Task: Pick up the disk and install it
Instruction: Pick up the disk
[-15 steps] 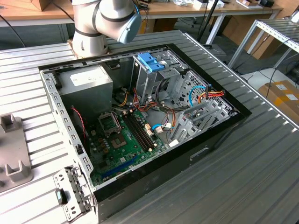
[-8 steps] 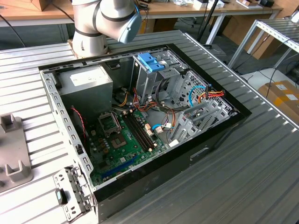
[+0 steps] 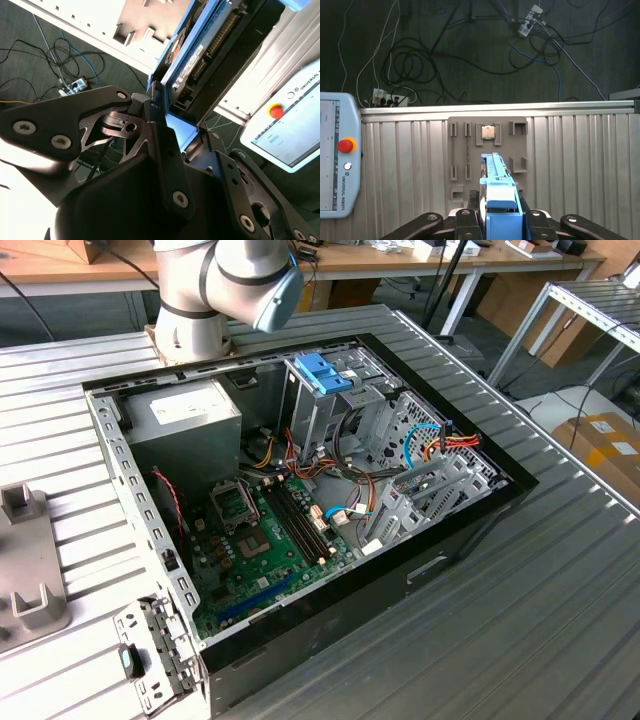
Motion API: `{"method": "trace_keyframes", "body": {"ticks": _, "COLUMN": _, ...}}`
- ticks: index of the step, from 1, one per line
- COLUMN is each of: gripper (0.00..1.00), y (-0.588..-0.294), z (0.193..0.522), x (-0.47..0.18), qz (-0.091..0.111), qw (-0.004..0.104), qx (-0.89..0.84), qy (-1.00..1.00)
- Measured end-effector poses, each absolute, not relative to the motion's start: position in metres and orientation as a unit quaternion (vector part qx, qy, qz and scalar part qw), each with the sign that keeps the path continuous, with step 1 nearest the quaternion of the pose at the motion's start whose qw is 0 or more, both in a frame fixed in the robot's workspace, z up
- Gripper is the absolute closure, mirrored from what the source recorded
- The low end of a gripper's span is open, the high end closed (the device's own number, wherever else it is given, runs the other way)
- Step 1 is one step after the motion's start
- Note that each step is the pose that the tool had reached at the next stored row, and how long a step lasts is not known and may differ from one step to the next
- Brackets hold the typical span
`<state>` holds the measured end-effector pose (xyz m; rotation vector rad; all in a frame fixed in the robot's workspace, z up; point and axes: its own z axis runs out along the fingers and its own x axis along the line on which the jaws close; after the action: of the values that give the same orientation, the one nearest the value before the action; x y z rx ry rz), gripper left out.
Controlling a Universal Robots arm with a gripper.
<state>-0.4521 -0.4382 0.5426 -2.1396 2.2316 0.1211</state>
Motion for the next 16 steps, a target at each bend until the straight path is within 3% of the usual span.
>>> {"method": "trace_keyframes", "body": {"ticks": 16, "gripper": 0.63, "y": -0.457, "z": 0.519, "x": -0.437, "qz": 0.039, "qw": 0.024, "qx": -0.691, "qy": 0.721}}
